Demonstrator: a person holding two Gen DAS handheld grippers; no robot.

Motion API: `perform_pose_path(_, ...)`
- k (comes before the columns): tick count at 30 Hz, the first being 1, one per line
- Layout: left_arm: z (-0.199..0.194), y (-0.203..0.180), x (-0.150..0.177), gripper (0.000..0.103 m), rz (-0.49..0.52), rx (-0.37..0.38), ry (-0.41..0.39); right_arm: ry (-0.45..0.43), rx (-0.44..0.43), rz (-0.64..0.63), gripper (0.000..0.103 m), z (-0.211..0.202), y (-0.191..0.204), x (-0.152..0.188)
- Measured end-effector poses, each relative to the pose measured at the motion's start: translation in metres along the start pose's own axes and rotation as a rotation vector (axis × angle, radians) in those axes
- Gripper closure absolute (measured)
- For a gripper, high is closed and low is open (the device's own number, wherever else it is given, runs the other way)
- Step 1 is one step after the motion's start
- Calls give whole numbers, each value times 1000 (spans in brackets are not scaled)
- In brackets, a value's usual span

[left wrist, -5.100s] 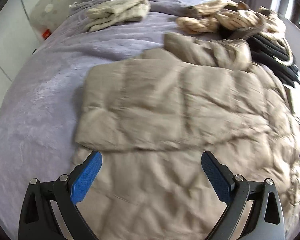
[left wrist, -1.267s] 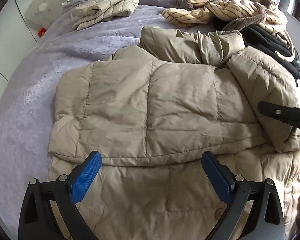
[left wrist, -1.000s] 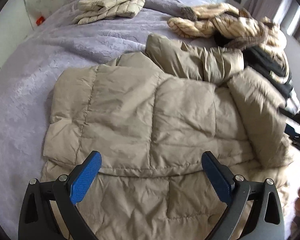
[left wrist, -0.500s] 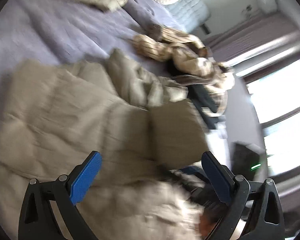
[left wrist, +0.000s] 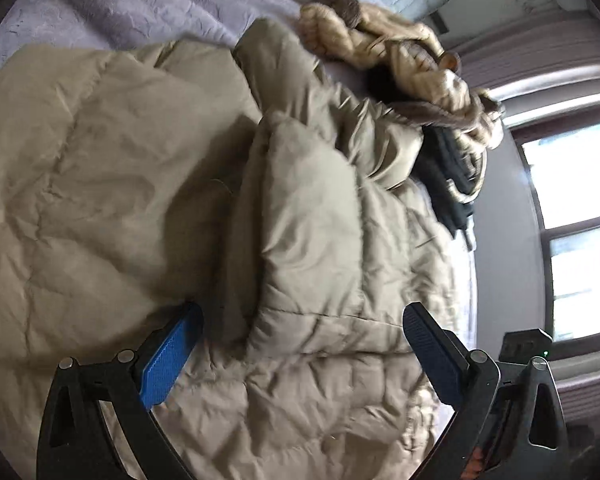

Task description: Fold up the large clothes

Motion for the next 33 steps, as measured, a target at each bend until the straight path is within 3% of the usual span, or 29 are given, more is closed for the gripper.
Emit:
perform_pose_path(2, 6, -1, -1, 8, 6, -15, -5, -26, -5, 81, 25, -11, -20, -4)
perform_pose_path(3, 7, -3, -3, 34, 16, -19, -18, -46, -7, 123, 25, -15, -29, -8)
perform_pose_path(4, 8, -5, -3, 69, 25, -18, -14, -67, -13, 156, 25, -18, -36, -13)
perform_pose_path(5, 10, -6, -3, 85, 26, -21, -9, -87, -10, 173, 25, -22, -40, -17)
perform_pose_path(6, 8, -6, -3, 90, 19, -10, -8, -101, -5, 183, 25, -25, -43, -20)
perform_pose_path(12, -21, 14, 0, 90, 75, -72, -92, -150, 0, 219, 28, -25, -56, -39)
perform_pose_path(15, -21, 30, -1, 90, 84, -119, -89, -152, 71, 182, 88, -9, -65, -47)
perform_pose_path(20, -31, 35, -8, 90, 96, -145, -119, -181, 115, 159, 90, 5, -78, -54)
perform_pose_path(24, -58, 42, -16, 90, 153, -246, -161, -155, 116, 148, 89, -1, -76, -51)
perform_pose_path(26, -74, 40, -21, 90, 187, -264, -188, -124, 117, 117, 83, -9, -68, -47)
perform_pose_path(28, -87, 35, -27, 90, 214, -264, -213, -117, 119, 31, 58, -25, -51, -43)
perform_pose_path(30, -91, 26, -33, 90, 234, -253, -225, -170, 99, -60, 45, -48, -36, -46)
perform_pose_path(33, -78, 6, -37, 90, 267, -229, -225, -266, 126, -86, 44, -67, -37, -74)
Point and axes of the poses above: each gripper's, at about its wrist camera, not at the fingertips, and z roughly the way its jaws point, y to its left, x to its underside, the point moved 8 cm from there along z, roughly the way its jaws point, and after that the axes turned 15 degrees about -y, right-handed, at the moved point
